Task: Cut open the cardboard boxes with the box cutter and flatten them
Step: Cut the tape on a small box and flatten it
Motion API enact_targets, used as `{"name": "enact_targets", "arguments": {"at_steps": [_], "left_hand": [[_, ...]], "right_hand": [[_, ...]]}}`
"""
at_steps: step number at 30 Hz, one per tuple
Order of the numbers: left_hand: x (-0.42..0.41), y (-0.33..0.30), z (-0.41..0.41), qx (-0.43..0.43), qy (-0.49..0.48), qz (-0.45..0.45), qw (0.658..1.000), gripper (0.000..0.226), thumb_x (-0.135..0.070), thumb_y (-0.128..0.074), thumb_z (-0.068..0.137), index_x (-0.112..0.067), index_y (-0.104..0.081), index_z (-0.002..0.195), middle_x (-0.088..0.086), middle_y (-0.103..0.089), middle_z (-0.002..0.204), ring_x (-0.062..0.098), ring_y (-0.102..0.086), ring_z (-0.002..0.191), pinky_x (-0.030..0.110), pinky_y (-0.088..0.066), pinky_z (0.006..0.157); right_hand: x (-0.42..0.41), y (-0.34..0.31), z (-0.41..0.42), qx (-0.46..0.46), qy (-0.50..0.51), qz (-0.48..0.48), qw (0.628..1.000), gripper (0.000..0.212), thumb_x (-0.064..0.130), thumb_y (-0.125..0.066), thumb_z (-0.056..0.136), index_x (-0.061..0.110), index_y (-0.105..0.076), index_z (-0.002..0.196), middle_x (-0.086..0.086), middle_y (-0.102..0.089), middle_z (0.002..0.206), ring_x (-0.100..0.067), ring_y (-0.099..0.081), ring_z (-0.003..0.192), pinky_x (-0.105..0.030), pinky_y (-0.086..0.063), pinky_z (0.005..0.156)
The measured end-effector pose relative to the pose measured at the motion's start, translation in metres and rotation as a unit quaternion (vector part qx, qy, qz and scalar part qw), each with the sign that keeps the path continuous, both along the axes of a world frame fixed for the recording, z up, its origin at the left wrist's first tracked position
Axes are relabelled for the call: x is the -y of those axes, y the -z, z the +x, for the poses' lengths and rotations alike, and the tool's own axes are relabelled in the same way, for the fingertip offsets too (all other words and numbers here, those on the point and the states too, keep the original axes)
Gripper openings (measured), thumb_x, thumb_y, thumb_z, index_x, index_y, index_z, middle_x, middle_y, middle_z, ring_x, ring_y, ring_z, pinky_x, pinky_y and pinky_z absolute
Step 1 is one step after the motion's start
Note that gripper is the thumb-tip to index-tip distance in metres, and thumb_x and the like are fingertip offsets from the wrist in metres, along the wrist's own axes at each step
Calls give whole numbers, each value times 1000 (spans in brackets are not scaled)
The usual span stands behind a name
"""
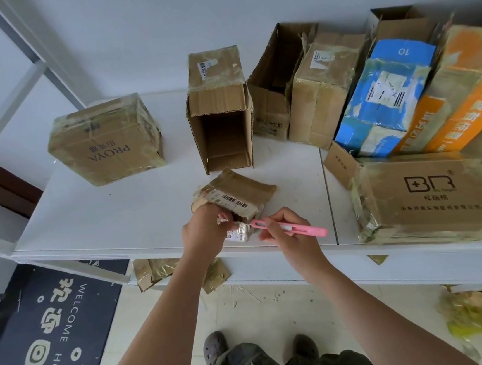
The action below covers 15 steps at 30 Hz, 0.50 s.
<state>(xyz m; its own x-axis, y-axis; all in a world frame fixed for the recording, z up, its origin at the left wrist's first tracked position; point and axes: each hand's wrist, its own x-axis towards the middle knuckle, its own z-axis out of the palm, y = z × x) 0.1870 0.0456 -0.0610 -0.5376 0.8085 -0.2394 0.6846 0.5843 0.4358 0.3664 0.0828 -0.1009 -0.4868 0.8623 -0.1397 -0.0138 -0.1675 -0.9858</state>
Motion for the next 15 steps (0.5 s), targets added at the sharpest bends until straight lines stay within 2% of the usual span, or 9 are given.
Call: {"name": "enact_targets", "arguments": {"at_steps": [2,6,9,15], "left_hand": [[2,1,-1,6,-10,-9,1000,6,-31,-73,86,-30,-70,91,-19,-54,81,15,-54,90,31,-32,71],[4,0,-3,14,4,-15,1000,13,-32,-72,87,-27,-72,99,-14,-62,93,15,-54,92,30,-34,73],[2,-6,-6,43,18,-20,999,7,-29,-73,86,-32,-71,92,-20,-58,88,9,-50,92,29,-30,73],[-5,-12,-5,74,2,-27,997,18,-28,-76,84,-38,-63,77,-26,-54,77,9,-50,90,30,-34,77]], "right_hand": [[4,1,1,10,-9,10,1000,15,14,-58,99,3,-58,89,-4,-74,80,-20,-73,83,-30,-58,80],[8,2,5,12,-8,17,1000,15,14,-60,98,4,-60,87,-5,-74,79,-19,-73,82,-21,-54,76],[6,-2,10,13,-17,22,1000,16,15,-60,98,2,-60,88,-5,-74,80,-18,-73,82,-19,-54,75],[-1,-13,15,7,-27,26,999,16,11,-59,98,-1,-58,86,-6,-74,79,-17,-72,80,-17,-52,73]]}}
